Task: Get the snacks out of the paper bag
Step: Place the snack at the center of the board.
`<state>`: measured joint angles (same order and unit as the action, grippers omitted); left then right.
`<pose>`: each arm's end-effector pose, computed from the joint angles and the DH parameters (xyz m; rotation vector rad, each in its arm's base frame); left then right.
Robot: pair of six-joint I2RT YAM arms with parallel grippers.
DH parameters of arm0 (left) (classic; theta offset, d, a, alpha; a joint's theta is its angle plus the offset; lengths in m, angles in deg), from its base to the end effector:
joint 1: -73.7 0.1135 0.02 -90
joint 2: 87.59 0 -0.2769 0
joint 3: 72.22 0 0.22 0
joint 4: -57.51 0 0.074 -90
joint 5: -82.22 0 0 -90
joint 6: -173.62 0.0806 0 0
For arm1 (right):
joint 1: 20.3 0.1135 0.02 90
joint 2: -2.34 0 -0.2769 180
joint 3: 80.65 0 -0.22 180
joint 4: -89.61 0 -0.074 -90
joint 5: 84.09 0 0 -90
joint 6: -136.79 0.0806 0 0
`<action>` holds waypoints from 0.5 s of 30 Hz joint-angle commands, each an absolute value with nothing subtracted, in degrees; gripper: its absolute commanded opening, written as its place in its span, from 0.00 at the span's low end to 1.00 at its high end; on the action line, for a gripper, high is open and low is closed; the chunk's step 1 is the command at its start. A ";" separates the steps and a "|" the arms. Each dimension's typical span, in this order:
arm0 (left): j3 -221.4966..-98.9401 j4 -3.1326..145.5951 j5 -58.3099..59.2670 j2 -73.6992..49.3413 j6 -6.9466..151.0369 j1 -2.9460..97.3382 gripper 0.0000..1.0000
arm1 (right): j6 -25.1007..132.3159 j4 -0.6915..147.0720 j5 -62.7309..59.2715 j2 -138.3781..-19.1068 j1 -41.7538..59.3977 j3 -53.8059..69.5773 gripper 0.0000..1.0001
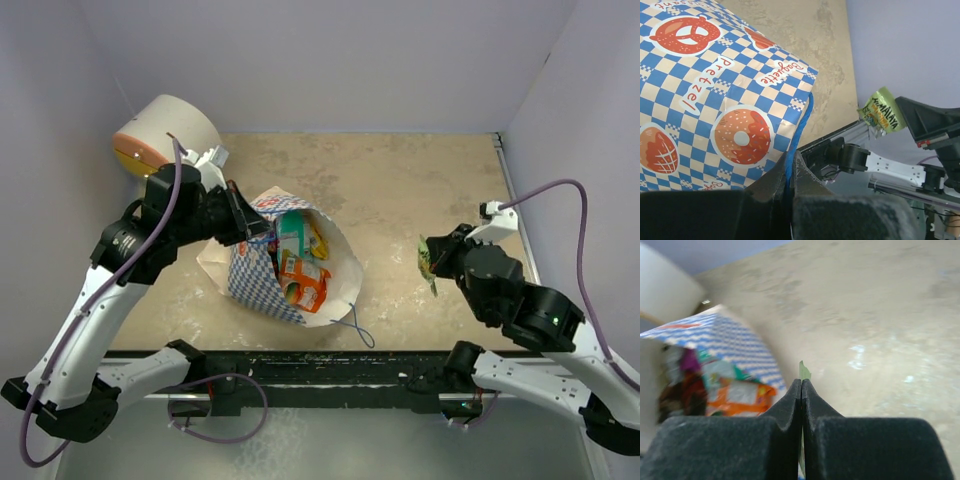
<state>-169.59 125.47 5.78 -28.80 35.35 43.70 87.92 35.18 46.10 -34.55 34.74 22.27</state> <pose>0.1475 -0.1070 0.4128 -0.2027 2.2446 -1.0369 0.0988 0.0505 0.3883 0.2789 1.7744 0.5779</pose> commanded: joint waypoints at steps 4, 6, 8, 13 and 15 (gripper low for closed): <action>-170.66 124.84 4.39 -28.11 42.18 43.46 0.00 | 92.07 32.04 70.29 -43.88 32.67 22.61 0.00; -169.96 124.15 4.92 -27.89 43.54 43.46 0.00 | 88.73 35.42 67.43 -47.24 27.51 23.55 0.00; -169.99 123.86 5.80 -27.20 44.93 43.46 0.00 | 85.01 39.51 62.10 -50.20 20.36 25.20 0.00; -170.17 123.22 8.37 -26.08 49.47 43.46 0.00 | 81.83 45.54 55.05 -59.51 5.22 29.24 0.00; -170.30 123.09 8.53 -26.04 51.44 43.46 0.00 | 81.37 46.14 54.95 -63.73 1.49 29.44 0.00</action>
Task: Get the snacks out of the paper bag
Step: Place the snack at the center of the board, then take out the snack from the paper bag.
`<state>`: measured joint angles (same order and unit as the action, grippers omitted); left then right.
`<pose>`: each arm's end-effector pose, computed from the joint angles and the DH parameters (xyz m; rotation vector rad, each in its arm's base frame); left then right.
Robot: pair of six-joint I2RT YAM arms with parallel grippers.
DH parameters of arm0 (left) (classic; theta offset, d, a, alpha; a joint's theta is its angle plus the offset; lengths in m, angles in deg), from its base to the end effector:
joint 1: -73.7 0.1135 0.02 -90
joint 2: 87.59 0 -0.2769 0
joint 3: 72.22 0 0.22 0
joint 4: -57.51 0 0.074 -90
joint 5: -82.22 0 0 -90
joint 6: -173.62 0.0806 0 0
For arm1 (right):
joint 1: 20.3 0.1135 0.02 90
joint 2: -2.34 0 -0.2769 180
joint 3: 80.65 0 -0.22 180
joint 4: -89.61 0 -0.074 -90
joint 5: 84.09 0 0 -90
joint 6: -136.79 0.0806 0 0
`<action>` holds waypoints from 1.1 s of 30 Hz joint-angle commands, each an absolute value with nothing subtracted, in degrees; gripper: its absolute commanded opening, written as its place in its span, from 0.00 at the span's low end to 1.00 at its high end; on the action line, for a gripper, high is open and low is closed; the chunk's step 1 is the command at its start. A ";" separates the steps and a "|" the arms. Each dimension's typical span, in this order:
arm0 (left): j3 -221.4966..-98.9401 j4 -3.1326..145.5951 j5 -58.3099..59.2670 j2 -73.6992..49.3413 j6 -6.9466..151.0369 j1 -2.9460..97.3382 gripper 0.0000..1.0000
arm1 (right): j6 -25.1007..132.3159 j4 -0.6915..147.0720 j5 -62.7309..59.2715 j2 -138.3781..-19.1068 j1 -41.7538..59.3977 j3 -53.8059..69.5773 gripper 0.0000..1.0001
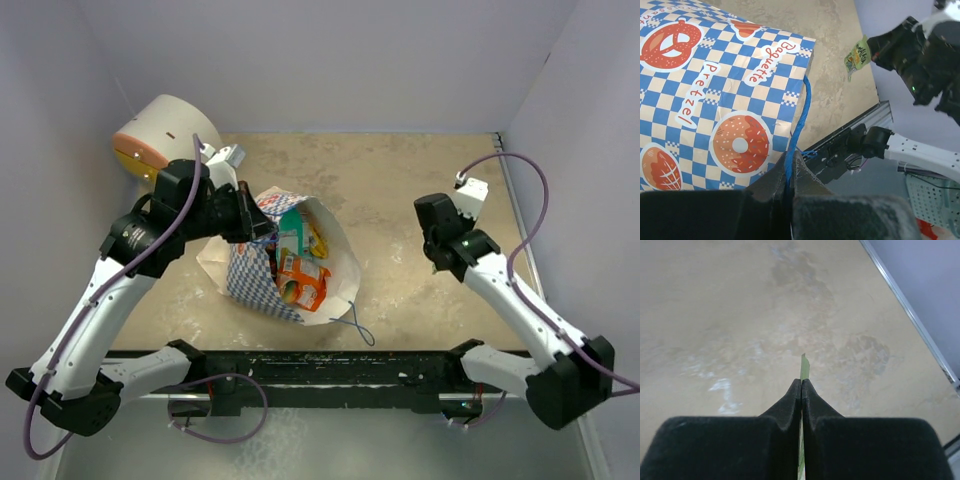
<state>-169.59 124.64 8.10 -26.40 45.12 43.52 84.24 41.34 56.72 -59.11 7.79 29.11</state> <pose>0.1567 -0.1166 0.4081 0.0140 2.2553 -0.9772 0.2072 0.0398 0.3109 0.5937 1.9047 -0.2803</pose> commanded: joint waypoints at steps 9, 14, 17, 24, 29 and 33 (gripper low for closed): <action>-177.05 128.78 6.94 -22.70 63.05 43.47 0.00 | 77.79 48.08 56.78 -76.03 -10.58 28.31 0.00; -176.12 128.03 6.59 -22.96 66.28 43.51 0.00 | 73.95 52.40 52.54 -80.18 -12.37 26.35 0.00; -175.45 127.64 5.93 -22.49 66.86 43.47 0.00 | 77.03 49.52 47.28 -82.12 -12.65 22.81 0.00; -174.55 127.47 7.26 -23.14 68.55 43.53 0.00 | 74.68 52.59 29.82 -78.26 -12.82 22.43 0.10; -175.29 127.14 7.53 -22.54 68.02 43.54 0.00 | 71.32 58.79 9.70 -70.81 -12.74 23.77 0.35; -174.54 126.45 7.13 -22.47 67.40 43.54 0.00 | 72.62 68.33 -6.74 -65.62 -8.07 29.69 0.51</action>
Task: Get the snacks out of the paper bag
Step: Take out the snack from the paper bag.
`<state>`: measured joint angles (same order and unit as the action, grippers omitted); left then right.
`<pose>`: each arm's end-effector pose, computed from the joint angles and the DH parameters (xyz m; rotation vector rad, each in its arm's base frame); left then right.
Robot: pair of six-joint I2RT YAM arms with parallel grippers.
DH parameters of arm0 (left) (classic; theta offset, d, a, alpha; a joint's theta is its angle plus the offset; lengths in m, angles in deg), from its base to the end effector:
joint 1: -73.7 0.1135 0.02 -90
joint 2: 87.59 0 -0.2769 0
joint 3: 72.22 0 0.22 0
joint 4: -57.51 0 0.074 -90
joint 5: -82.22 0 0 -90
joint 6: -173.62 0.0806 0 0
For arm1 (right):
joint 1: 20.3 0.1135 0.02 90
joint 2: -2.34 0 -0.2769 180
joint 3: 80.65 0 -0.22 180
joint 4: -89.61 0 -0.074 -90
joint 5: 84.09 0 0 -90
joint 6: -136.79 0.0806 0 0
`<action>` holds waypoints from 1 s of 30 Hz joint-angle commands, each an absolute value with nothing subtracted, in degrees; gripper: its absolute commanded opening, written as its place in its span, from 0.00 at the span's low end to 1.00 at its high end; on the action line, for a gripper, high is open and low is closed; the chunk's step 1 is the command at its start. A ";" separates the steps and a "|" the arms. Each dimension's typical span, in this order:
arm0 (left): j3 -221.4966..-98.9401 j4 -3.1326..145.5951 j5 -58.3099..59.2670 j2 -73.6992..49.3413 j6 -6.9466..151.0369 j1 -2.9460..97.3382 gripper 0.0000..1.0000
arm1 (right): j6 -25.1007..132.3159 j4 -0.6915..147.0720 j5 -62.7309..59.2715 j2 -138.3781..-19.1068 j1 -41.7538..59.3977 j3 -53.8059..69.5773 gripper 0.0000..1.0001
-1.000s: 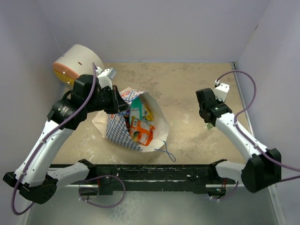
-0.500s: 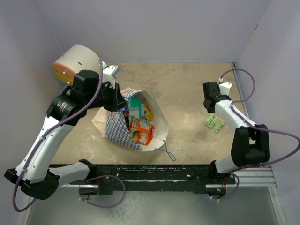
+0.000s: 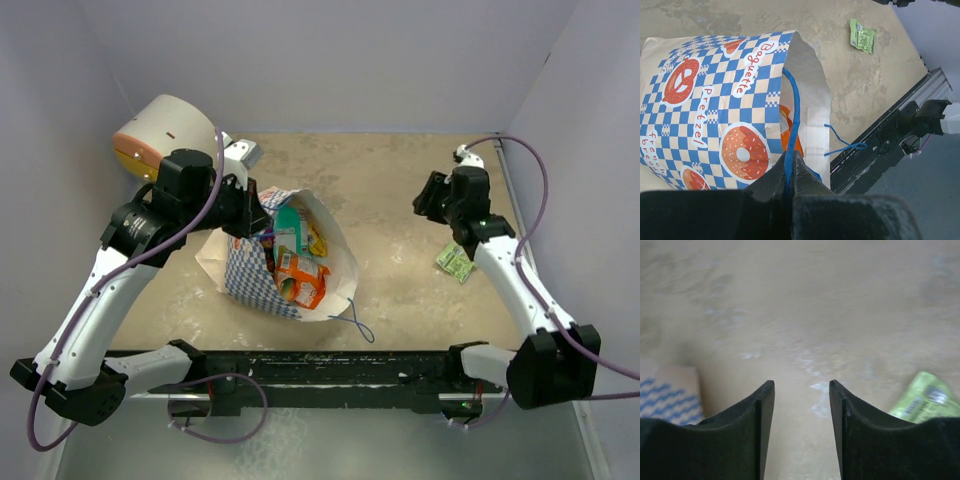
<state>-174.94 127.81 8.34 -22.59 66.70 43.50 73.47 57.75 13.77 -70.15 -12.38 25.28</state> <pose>0.1656 -0.1223 0.4175 0.4259 2.1757 -0.7708 0.2882 0.0290 0.3061 0.4239 2.0582 0.2208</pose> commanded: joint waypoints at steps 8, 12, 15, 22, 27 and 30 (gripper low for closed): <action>-174.12 126.09 4.52 -23.25 65.08 43.48 0.00 | 62.50 81.06 -9.28 -58.07 19.67 35.49 0.63; -174.88 127.18 4.19 -23.12 63.13 43.55 0.00 | 55.16 88.10 -13.44 -56.17 27.26 39.93 0.64; -175.18 127.23 5.66 -23.13 61.35 43.55 0.00 | 45.90 92.49 -17.95 -56.92 30.10 41.98 0.70; -174.75 128.48 6.21 -23.93 58.63 43.52 0.00 | 31.40 93.46 -18.42 -68.90 30.71 36.28 0.79; -174.47 129.56 4.58 -24.88 58.28 43.54 0.00 | 39.89 102.58 -6.00 -77.38 31.94 33.86 0.87; -173.60 128.68 3.77 -25.61 57.42 43.55 0.00 | 50.14 109.48 2.08 -80.18 33.02 34.14 0.87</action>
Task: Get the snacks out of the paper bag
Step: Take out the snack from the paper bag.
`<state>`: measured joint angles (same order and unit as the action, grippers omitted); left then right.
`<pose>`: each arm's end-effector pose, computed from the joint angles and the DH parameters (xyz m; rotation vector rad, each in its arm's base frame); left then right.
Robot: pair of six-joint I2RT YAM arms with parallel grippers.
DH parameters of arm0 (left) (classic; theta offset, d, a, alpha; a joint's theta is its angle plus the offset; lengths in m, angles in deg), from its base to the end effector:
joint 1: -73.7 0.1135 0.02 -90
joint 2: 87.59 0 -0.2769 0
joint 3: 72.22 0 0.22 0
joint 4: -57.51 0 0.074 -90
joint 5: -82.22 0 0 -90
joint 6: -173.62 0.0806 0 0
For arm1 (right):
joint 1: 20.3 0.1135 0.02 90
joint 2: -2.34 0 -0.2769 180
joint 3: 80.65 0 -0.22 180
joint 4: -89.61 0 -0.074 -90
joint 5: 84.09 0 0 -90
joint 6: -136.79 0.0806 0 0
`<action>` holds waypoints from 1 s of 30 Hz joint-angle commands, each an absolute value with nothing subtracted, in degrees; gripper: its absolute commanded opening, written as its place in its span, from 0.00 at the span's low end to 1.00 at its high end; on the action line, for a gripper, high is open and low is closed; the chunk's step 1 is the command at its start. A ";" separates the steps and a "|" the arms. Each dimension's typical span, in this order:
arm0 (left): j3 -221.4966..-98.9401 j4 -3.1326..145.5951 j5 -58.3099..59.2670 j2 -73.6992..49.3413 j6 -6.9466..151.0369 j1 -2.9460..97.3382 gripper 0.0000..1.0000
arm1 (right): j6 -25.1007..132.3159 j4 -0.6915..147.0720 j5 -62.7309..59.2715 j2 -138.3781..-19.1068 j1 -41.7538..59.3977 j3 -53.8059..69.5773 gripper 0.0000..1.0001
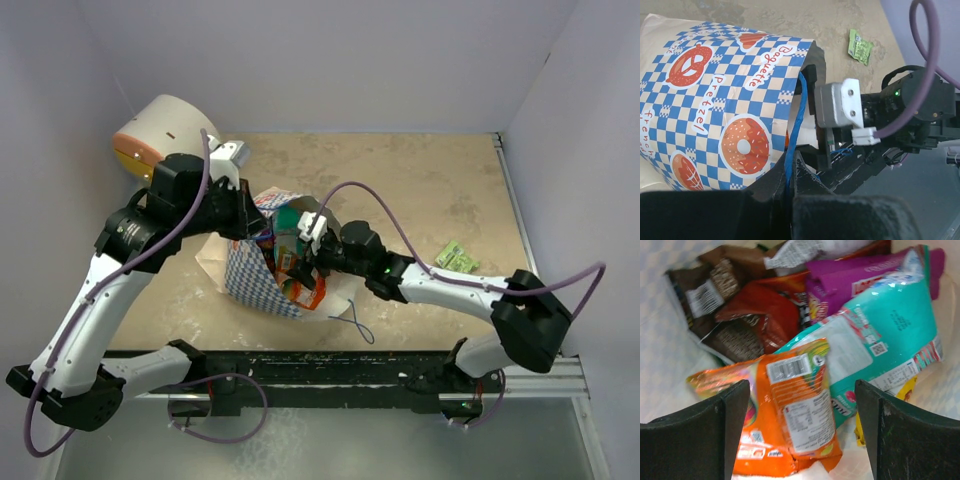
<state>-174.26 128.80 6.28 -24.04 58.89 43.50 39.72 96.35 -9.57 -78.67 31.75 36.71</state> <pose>0.1602 -0.1159 0.4159 0.2566 2.2239 -0.8060 0.1885 0.2767 0.2871 -1.0773 1.4892 0.7991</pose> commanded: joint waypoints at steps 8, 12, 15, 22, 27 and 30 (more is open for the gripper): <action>-171.89 126.24 3.46 -25.87 57.25 43.50 0.00 | 61.47 113.04 13.74 -88.41 35.63 33.35 0.79; -170.77 125.41 3.38 -26.15 57.76 43.54 0.00 | 61.02 113.31 13.52 -91.58 36.27 32.89 0.72; -170.54 125.12 3.22 -25.63 57.87 43.49 0.00 | 61.32 113.09 13.45 -93.29 36.68 32.50 0.63; -169.68 124.14 1.98 -25.44 56.51 43.54 0.00 | 59.26 111.14 13.11 -91.13 36.89 31.23 0.26; -169.24 123.82 -0.14 -26.19 55.80 43.54 0.00 | 58.63 107.81 11.35 -87.71 36.87 30.99 0.00; -169.69 124.04 -1.25 -26.11 55.09 43.53 0.00 | 59.05 105.97 10.98 -84.87 36.91 31.31 0.00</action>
<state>-169.48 125.23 1.95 -25.35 56.58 43.50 59.61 106.47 11.01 -90.46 36.71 33.63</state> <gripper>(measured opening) 0.008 0.008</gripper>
